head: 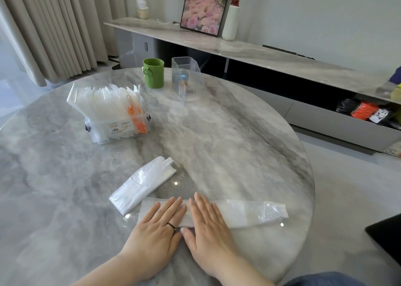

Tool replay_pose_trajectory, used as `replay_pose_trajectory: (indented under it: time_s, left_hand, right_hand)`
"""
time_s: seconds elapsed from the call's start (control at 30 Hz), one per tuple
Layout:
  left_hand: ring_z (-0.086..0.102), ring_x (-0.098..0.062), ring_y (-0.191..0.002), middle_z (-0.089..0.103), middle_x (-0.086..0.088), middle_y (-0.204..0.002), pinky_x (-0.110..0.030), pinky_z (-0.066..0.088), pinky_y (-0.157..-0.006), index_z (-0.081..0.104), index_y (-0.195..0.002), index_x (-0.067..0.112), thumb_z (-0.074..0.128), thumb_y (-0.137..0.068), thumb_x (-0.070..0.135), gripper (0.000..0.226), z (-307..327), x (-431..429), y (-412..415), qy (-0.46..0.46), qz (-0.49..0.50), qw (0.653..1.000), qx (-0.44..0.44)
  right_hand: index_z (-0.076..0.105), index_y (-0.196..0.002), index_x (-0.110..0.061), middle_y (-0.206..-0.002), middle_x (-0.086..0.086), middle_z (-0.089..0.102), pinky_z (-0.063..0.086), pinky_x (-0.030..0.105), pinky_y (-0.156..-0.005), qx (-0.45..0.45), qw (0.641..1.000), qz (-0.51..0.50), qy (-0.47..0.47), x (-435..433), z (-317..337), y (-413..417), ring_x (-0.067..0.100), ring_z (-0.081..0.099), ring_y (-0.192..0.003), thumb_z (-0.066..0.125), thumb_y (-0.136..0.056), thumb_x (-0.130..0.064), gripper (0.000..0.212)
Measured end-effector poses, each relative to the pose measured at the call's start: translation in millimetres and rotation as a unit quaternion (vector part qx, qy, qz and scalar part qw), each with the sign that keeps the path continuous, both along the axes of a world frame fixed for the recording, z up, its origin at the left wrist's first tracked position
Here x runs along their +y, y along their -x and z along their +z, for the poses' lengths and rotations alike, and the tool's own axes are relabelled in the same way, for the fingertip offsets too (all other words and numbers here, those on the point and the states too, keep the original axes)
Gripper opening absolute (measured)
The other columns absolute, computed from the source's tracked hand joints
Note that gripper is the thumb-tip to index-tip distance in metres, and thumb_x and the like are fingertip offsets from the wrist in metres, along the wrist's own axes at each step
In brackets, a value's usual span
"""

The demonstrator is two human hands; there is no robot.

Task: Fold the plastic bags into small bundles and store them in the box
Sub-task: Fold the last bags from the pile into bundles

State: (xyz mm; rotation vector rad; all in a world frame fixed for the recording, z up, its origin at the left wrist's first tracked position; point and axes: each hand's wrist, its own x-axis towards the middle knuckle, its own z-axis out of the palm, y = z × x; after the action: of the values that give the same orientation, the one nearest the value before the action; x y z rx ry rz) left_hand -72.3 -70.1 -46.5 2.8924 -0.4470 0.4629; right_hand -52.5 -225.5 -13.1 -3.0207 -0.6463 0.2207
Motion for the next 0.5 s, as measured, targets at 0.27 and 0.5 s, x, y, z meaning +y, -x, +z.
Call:
replay_pose_trajectory:
  time_s: [0.27, 0.5]
  left_hand:
    - [-0.011, -0.005, -0.142, 0.065, -0.002, -0.118, -0.026, 0.006, -0.111, 0.042, -0.122, 0.014, 0.002, -0.099, 0.04, 0.053, 2, 0, -2, 0.0, 0.003, 1.0, -0.002]
    - [0.007, -0.012, -0.143, 0.065, -0.001, -0.118, -0.024, 0.001, -0.114, 0.042, -0.122, 0.014, 0.002, -0.099, 0.041, 0.053, 1, 1, 0, -0.008, 0.007, 1.0, 0.025]
  right_hand:
    - [0.069, -0.109, -0.013, -0.116, 0.003, 0.067, 0.004, 0.025, -0.108, 0.016, 0.994, -0.077, 0.072, -57, -2, -19, 0.018, 0.059, -0.113, -0.004, -0.095, -0.049, 0.082]
    - [0.011, -0.148, -0.013, -0.157, 0.002, 0.009, 0.005, 0.029, -0.116, 0.011, 0.97, -0.241, 0.005, -95, 25, -29, 0.016, 0.01, -0.144, 0.009, -0.089, -0.06, 0.076]
